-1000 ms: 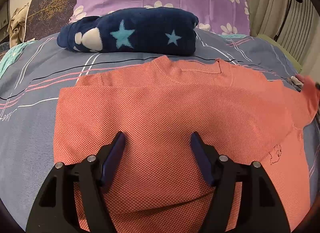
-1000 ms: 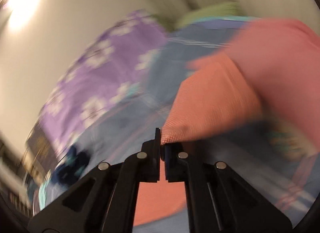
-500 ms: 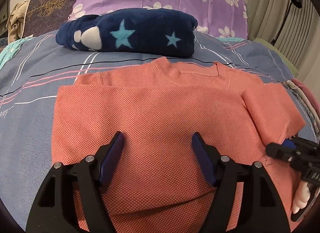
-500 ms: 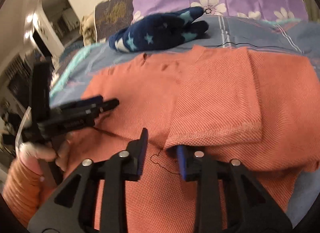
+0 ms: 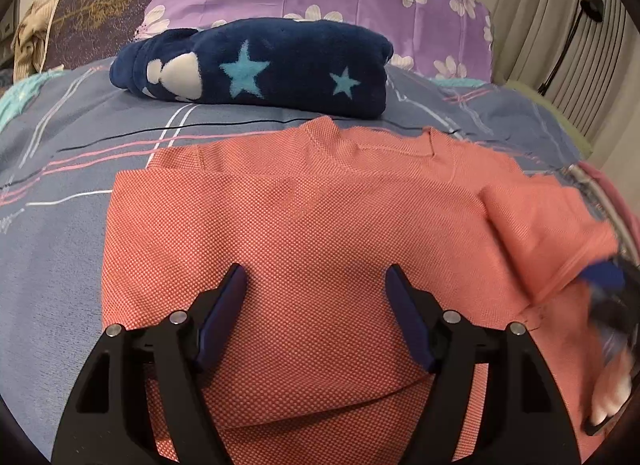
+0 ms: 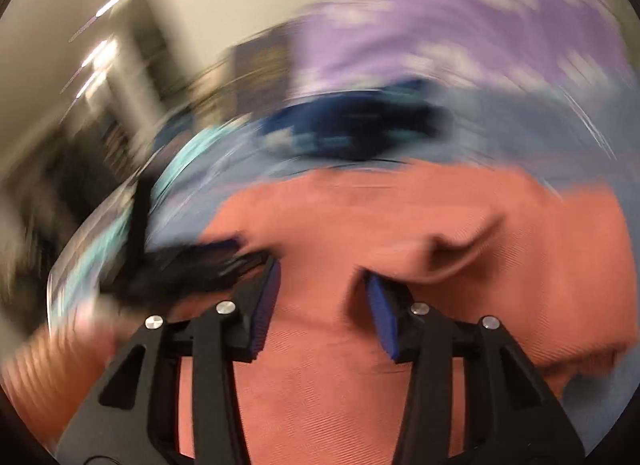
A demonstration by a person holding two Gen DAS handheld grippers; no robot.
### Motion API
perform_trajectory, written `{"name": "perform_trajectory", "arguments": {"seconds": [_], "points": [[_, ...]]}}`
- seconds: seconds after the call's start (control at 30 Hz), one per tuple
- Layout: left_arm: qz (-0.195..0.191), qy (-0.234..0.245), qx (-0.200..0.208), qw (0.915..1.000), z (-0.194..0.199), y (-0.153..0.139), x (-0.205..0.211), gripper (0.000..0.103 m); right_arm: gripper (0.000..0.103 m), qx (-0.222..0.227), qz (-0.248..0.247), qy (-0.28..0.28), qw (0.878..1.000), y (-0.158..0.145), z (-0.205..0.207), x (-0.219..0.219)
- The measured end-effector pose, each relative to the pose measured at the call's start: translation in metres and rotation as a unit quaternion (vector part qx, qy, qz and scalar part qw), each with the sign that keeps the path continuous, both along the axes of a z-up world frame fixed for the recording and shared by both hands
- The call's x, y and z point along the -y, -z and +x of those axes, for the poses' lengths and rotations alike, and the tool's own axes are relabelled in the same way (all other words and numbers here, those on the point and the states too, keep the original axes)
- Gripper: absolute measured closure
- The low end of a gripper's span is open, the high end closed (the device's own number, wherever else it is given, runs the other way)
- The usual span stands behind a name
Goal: Fold small clothes
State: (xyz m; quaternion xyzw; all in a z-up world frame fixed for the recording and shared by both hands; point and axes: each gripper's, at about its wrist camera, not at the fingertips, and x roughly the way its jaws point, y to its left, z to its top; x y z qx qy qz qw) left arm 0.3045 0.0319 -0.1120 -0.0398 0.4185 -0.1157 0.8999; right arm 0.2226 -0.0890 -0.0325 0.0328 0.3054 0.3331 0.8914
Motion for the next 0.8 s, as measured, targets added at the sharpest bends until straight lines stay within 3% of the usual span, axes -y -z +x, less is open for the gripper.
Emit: {"name": "perform_trajectory", "arguments": {"seconds": [0.07, 0.2, 0.27, 0.37, 0.5, 0.57, 0.6, 0.63, 0.7, 0.8], "points": [[-0.043, 0.002, -0.001, 0.9991, -0.003, -0.005, -0.009, 0.03, 0.058, 0.009, -0.024, -0.011, 1.0, -0.001, -0.01, -0.005], [-0.144, 0.043, -0.021, 0.9885, -0.009, -0.012, -0.006, 0.03, 0.054, -0.035, -0.019, 0.027, 0.999, 0.014, -0.006, 0.027], [-0.158, 0.06, -0.027, 0.9852, -0.01, -0.014, 0.005, 0.03, 0.054, -0.054, -0.017, 0.051, 0.997, 0.025, -0.003, 0.043], [-0.11, 0.077, -0.039, 0.9902, -0.007, -0.008, 0.034, 0.03, 0.053, -0.1, 0.024, 0.084, 0.991, 0.041, 0.001, 0.067], [-0.042, 0.072, -0.038, 0.9957, -0.002, -0.004, 0.06, 0.032, 0.053, -0.11, 0.044, 0.104, 0.987, 0.046, 0.001, 0.077], [-0.014, 0.065, -0.031, 0.9973, 0.0, -0.007, 0.068, 0.063, 0.053, -0.106, 0.023, 0.111, 0.988, 0.046, -0.001, 0.072], [-0.001, 0.061, -0.029, 0.9977, 0.003, -0.009, 0.07, 0.088, 0.053, -0.103, 0.013, 0.115, 0.988, 0.045, -0.002, 0.069], [-0.005, 0.059, -0.034, 0.9977, 0.006, -0.012, 0.071, 0.098, 0.054, -0.099, -0.002, 0.123, 0.988, 0.044, -0.002, 0.066], [-0.006, 0.053, -0.016, 0.9985, 0.006, -0.026, 0.071, 0.098, 0.054, -0.092, -0.028, 0.136, 0.986, 0.045, -0.004, 0.061], [0.029, 0.047, 0.05, 0.9972, -0.002, -0.065, 0.071, 0.098, 0.055, -0.097, -0.022, 0.139, 0.985, 0.048, 0.0, 0.064]]}}
